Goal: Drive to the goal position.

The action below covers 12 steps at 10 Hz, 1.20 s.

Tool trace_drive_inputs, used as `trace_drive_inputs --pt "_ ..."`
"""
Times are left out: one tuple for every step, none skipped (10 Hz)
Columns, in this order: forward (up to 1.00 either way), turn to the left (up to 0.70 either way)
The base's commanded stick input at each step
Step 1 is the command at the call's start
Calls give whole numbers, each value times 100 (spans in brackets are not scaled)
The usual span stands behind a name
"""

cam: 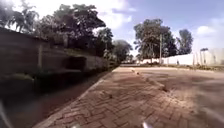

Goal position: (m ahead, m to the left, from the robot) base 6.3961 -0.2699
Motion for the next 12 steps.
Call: trace_drive_inputs --pt "70 -7" --pt "70 -16" --pt "70 -25" --pt "70 -33" --pt "70 -35" --pt "70 -35" --pt "70 -33" --pt "70 -15" --pt "70 0" --pt "70 0" --pt "70 0" --pt "70 0"
